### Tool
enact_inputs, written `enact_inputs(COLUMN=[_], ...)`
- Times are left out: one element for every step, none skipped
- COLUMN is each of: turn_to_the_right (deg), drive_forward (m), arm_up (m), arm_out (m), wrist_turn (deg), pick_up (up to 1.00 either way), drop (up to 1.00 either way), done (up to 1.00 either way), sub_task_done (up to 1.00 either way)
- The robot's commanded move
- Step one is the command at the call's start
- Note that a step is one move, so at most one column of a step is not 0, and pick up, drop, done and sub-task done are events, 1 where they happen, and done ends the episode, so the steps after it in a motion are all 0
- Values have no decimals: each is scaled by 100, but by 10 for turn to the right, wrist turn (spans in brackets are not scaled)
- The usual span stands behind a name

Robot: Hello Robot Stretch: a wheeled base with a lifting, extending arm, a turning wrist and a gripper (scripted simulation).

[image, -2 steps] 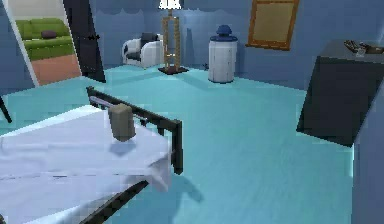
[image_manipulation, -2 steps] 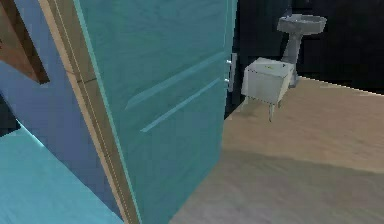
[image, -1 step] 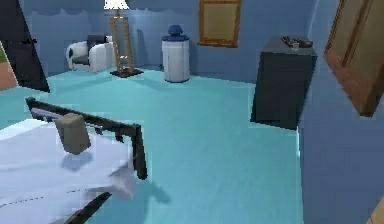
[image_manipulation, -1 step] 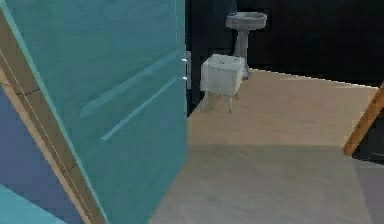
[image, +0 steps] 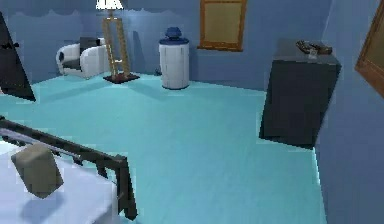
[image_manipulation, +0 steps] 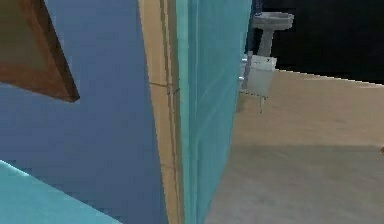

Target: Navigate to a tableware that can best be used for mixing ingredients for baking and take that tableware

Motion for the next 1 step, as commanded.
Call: enact_inputs(turn_to_the_right=[30], drive_forward=[0], arm_up=[0], arm_out=[0], wrist_turn=[0], pick_up=[0], drop=[0], done=[0], sub_task_done=[0])
